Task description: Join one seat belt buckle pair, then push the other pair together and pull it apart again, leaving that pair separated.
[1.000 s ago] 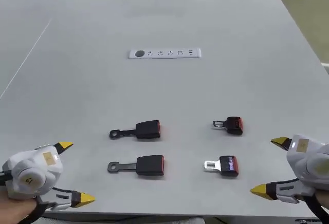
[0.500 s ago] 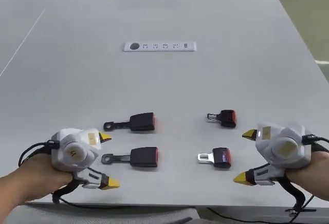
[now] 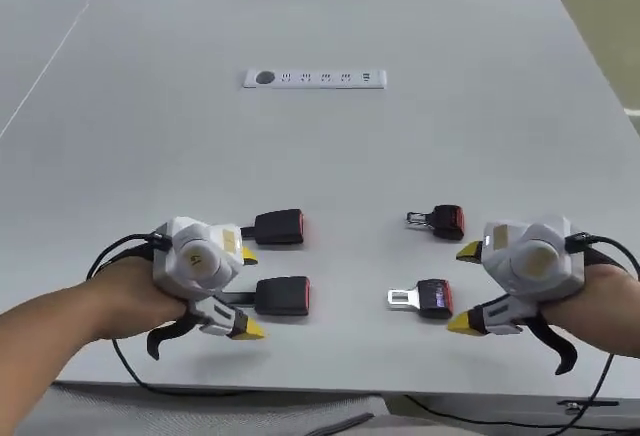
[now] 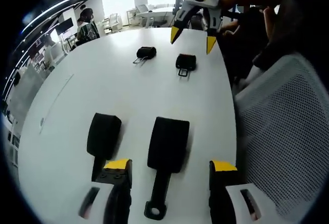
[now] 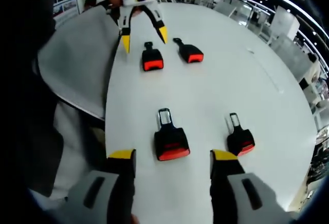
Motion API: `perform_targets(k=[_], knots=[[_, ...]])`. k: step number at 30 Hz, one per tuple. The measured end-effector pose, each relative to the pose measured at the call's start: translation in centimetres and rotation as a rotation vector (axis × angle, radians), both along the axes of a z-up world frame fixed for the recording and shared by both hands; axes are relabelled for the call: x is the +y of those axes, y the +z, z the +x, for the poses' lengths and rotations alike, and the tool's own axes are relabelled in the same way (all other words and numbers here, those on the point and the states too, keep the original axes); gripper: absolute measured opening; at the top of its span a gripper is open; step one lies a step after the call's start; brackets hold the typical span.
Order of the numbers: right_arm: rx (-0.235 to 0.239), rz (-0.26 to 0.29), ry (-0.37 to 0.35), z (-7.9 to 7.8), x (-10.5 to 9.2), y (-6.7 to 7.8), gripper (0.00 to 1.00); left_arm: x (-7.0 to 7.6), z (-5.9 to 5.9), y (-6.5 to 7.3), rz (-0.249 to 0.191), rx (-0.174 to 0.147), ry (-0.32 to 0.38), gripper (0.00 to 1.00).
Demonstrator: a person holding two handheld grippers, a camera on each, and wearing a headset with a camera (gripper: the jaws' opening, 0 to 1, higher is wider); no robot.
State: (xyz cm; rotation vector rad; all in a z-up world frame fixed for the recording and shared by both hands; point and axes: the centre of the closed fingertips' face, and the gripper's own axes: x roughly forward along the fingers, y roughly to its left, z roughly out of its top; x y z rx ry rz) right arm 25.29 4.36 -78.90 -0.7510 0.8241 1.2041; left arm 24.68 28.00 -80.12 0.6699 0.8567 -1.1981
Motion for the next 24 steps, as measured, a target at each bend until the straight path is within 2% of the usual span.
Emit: perform_targets(k=[2, 8, 10, 13, 14, 16, 19, 24], knots=[[0.017, -0.01, 0.008, 0.0, 0.1, -0.4, 0.56, -0.1, -0.1, -0.4, 0.013, 0.005, -0.029, 0.59], [0.013, -0.02, 0.044, 0.5, 0.5, -1.1, 0.54, -0.9, 0.3, -0.9, 0.03, 0.017, -0.063, 0.51], [0.031, -0.027, 0.055, 0.4, 0.6, -1.5, 0.52, -1.1, 0.3, -1.0, 0.036, 0.025, -0.073, 0.47], [0.037, -0.043, 0.078, 0.4, 0.7, -2.1, 0.51, -1.1, 0.5, -1.5, 0.057, 0.012, -0.091, 0.42], [0.042, -0.044, 0.081, 0.4, 0.7, -2.3, 0.49, -1.1, 0.6, -1.5, 0.057, 0.019, -0.089, 0.41], [0.058, -0.037, 0.082, 0.4, 0.8, -2.5, 0.46, -1.1, 0.6, -1.7, 0.058, 0.023, -0.094, 0.39], [0.069, -0.022, 0.075, 0.7, 0.9, -2.8, 0.45, -0.9, 0.6, -2.0, 0.084, 0.022, -0.115, 0.34], [0.085, -0.013, 0.093, 0.5, 1.3, -2.9, 0.4, -1.0, 0.8, -2.3, 0.108, 0.034, -0.129, 0.32]])
